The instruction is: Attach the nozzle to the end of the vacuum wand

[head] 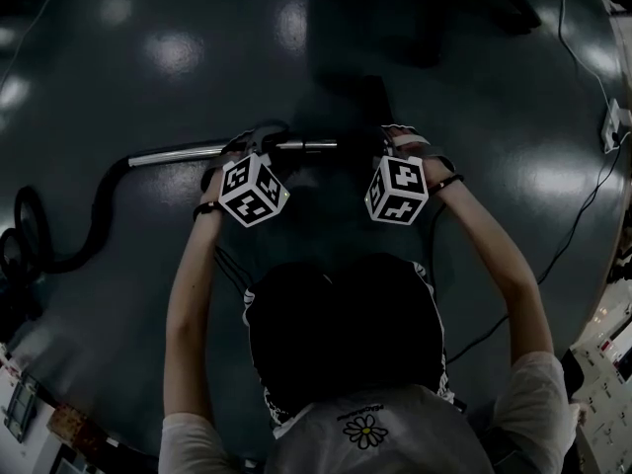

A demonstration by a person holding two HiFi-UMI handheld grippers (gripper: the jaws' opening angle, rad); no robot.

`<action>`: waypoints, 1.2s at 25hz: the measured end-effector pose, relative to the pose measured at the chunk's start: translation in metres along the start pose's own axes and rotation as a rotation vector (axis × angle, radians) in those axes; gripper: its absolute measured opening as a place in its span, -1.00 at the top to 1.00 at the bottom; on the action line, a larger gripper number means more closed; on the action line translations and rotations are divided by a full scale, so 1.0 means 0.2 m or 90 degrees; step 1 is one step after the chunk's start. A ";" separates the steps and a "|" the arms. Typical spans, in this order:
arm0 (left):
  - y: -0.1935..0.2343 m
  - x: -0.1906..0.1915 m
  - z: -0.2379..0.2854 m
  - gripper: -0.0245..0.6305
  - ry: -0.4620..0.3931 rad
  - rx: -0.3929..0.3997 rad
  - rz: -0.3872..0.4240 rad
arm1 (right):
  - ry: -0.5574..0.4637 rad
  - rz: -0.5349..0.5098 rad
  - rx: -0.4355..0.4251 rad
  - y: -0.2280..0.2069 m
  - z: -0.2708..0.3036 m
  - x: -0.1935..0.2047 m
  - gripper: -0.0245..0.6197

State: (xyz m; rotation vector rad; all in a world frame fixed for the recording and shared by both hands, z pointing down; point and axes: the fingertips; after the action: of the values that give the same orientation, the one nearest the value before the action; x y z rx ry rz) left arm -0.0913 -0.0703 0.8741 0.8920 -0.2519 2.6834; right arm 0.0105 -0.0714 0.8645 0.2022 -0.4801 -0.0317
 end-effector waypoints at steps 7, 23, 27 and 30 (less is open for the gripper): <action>0.19 -0.23 -0.14 0.65 -0.223 -0.118 -0.259 | -0.164 0.383 0.059 -0.20 -0.14 -0.05 0.70; 0.50 -1.95 -2.51 0.92 -0.578 -0.440 -0.571 | -0.355 0.697 0.427 -0.90 -2.67 -1.12 0.90; 0.41 -2.46 -3.21 0.92 -0.589 -0.455 -0.541 | -0.391 0.714 0.476 -0.91 -3.51 -1.48 0.90; 0.36 -2.72 -3.60 0.92 -0.648 -0.470 -0.515 | -0.470 0.704 0.509 -0.92 -3.96 -1.71 0.90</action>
State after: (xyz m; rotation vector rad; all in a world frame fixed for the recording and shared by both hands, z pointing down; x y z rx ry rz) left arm -0.1001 -0.0762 -0.0313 1.5410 -0.7999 1.0955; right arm 0.0754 -0.0788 -0.0155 0.6922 -1.2777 1.2226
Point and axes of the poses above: the fingertips, and each gripper's own axes: z forward along the fingers, y to its left, x out of its underside, and after that the axes turned 6 degrees about -y, right-handed
